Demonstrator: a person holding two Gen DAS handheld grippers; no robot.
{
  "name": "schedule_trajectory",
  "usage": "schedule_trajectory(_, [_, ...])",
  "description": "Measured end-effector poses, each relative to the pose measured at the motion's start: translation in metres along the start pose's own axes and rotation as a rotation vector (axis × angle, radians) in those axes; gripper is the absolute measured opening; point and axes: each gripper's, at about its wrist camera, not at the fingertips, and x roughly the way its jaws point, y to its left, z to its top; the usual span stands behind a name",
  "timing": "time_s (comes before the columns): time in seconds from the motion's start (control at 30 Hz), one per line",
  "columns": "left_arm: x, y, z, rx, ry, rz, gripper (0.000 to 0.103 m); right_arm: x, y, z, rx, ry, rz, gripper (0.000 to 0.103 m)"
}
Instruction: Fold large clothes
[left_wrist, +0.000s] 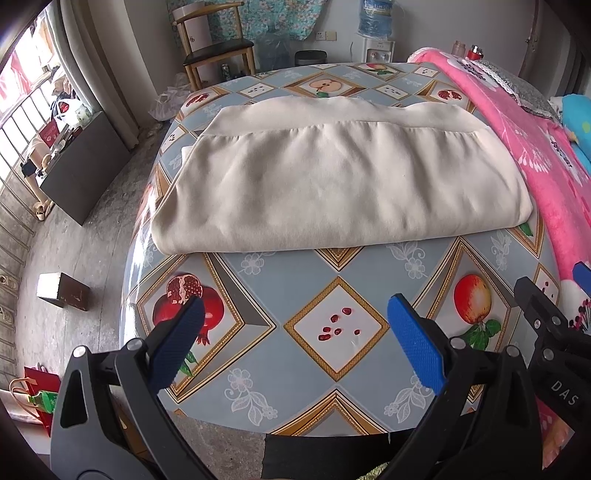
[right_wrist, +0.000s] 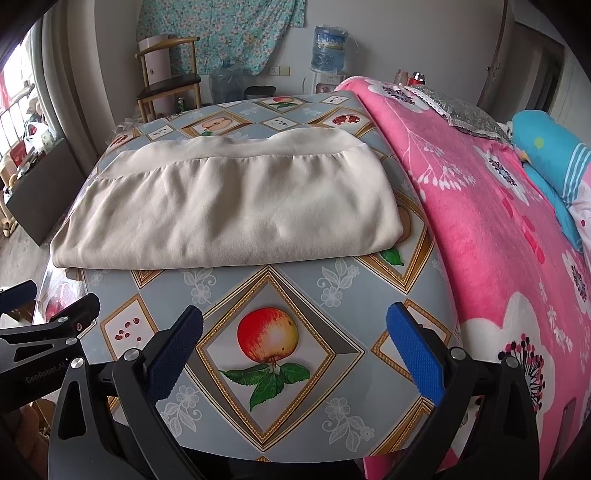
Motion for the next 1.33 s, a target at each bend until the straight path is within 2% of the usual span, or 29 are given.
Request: schedule_trajectory(1.33, [-0.0018, -0.0004, 0.0014, -0.003, 0.0, -0.005, 0.096, 0.002, -0.0038, -0.0032, 0.009, 0.006, -0.001, 0.097])
